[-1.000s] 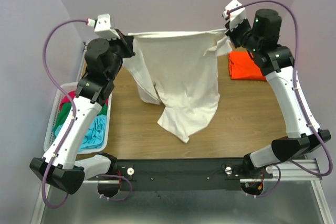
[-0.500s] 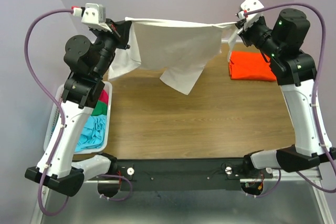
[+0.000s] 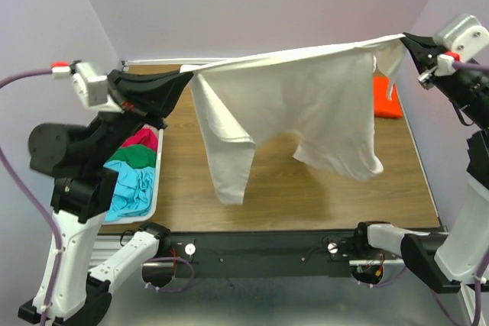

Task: Fold and stack the t-shirts
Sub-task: Flatten the tshirt out

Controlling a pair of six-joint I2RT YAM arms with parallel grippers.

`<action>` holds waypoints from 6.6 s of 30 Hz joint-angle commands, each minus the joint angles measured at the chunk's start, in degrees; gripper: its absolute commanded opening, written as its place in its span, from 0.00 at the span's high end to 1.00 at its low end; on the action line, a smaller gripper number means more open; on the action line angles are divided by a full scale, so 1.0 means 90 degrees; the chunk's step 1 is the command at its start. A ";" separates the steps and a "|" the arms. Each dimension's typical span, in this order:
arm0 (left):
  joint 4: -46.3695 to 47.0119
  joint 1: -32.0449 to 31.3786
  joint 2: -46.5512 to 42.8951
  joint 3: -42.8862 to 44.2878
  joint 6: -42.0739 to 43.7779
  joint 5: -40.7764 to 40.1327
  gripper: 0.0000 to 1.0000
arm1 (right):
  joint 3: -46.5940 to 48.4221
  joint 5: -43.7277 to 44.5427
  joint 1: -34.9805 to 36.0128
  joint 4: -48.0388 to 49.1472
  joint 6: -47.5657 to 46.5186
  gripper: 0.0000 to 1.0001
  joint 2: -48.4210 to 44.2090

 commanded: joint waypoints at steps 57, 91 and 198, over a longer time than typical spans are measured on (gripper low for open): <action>0.0597 0.1915 -0.0353 -0.4975 0.1522 -0.0862 0.25 | -0.4770 0.1275 0.0119 0.2651 0.3153 0.37 0.5103; 0.0841 0.1896 0.0066 -0.5016 0.1483 0.0124 0.27 | -0.6694 0.2594 -0.0564 0.2408 0.1728 0.71 0.2565; 0.0509 0.1896 0.1238 -0.4811 0.1532 -0.0217 0.30 | -0.1500 0.1655 0.1311 0.2378 0.1503 0.72 0.7437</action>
